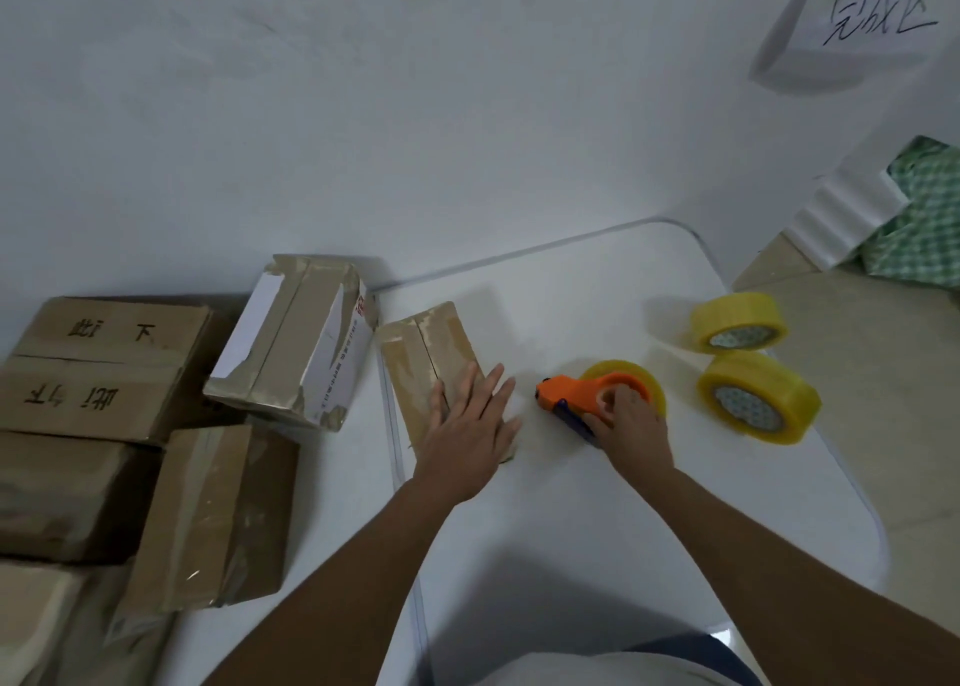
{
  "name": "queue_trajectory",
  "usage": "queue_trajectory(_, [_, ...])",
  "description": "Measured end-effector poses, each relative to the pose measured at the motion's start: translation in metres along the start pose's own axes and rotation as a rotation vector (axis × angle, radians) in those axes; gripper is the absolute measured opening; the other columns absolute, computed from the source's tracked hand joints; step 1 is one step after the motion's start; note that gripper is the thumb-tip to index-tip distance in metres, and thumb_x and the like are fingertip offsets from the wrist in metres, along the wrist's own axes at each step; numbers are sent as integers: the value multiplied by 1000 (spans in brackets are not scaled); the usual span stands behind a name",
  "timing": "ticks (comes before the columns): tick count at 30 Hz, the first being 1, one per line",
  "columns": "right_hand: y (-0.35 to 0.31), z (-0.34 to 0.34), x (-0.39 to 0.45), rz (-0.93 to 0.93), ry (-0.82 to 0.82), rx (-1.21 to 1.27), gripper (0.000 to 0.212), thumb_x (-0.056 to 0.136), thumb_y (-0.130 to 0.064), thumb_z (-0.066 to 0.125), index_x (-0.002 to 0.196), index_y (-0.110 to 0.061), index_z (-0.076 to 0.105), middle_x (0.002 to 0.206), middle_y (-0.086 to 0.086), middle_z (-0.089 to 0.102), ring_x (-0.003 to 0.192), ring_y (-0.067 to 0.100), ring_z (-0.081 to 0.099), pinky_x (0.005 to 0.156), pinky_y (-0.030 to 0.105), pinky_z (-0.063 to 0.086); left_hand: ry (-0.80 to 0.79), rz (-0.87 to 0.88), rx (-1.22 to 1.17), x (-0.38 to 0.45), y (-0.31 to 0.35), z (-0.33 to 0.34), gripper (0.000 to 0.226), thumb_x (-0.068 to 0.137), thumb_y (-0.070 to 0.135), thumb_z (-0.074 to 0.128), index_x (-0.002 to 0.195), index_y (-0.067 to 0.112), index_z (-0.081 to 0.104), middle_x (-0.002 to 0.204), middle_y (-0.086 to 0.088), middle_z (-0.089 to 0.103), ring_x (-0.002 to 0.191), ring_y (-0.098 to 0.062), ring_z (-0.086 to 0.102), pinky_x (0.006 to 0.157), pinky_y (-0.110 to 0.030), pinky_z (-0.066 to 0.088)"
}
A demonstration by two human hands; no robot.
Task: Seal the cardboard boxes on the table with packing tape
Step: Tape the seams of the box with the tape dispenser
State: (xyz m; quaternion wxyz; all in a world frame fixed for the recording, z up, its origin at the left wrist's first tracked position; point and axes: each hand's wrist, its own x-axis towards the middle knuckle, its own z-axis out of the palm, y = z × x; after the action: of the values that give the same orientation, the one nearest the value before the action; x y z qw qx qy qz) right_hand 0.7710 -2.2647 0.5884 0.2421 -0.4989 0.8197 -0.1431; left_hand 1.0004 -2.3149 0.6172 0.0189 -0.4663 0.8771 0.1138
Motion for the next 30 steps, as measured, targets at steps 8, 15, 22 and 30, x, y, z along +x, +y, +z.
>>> queue_trajectory(8, [-69,9,-40,603,-498,1363,47,98,-53,44,123,-15,55,121,3,63,111,22,61,98,39,49,-125,-37,-199,4,-3,-14,75,91,62,-16,157,33,4,164,17,-8,148,-6,-24,119,-47,-16])
queue_trajectory(15, [-77,11,-41,620,-504,1348,53,95,-58,48,112,-11,64,105,8,72,98,20,66,86,32,53,-169,-96,-560,6,-10,-27,60,101,49,9,154,31,30,164,16,14,148,4,-9,114,-29,-22])
queue_trajectory(22, [-73,7,-45,352,-245,1121,16,94,-22,63,84,-10,66,76,3,61,81,18,55,75,27,46,-164,-94,-601,4,-9,-29,61,100,52,11,152,30,36,163,18,16,148,6,-7,118,-32,-20])
queue_trajectory(30, [-70,8,-46,227,-204,1020,18,94,-23,63,83,-9,66,78,3,59,74,13,52,72,28,44,-33,141,-326,-24,-34,-15,64,103,54,32,157,21,26,165,12,10,150,1,-4,124,-33,-5])
